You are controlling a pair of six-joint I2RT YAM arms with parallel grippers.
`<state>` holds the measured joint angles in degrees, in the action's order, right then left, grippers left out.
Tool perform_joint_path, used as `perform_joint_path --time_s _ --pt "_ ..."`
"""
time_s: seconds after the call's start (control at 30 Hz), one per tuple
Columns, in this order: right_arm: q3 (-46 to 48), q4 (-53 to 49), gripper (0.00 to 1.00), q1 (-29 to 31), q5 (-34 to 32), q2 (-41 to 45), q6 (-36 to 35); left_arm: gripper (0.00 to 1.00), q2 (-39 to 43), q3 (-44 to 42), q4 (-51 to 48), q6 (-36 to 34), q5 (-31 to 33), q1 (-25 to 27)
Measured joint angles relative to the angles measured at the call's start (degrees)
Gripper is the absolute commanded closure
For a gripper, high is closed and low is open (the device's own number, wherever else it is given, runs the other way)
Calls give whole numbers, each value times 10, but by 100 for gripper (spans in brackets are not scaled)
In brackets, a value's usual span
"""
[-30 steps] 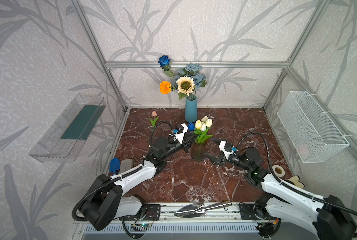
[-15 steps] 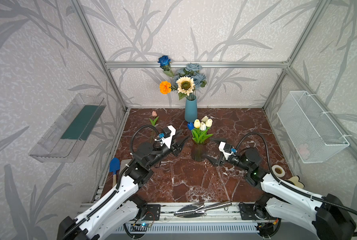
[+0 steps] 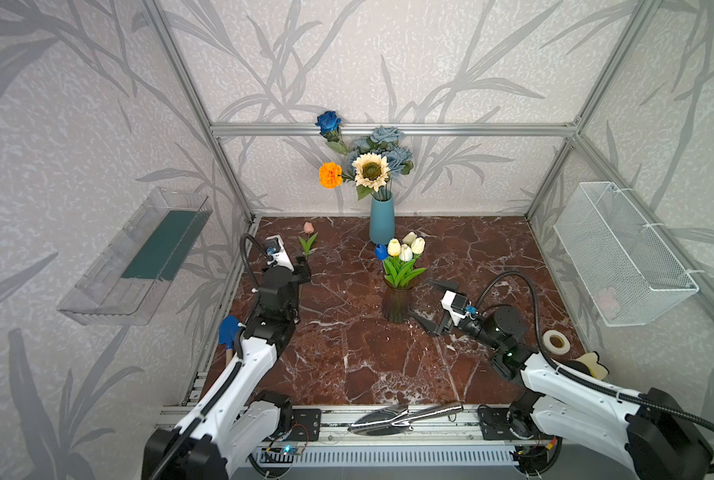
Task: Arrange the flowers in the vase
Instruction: 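Move the left gripper to the pink tulip lying farther from the robot, then grasp the pink tulip stem with the left gripper and lift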
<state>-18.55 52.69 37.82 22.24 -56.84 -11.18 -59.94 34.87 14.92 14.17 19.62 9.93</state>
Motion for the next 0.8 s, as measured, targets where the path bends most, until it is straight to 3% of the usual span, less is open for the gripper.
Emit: perform_joint_path --time_s 0.13,0.37,0.53,0.8 --pt "3 4 8 0 -8 3 -1 23 -135 49 -78 29 5 -21" --pt "10 12 8 0 -14 7 -2 21 -378 295 -256 24 -24 -43" --pt "10 12 7 0 -15 12 -3 23 -467 397 -348 7 -60 -48" --pt "10 13 7 0 -13 16 -2 37 -552 492 -444 -14 -97 -63"
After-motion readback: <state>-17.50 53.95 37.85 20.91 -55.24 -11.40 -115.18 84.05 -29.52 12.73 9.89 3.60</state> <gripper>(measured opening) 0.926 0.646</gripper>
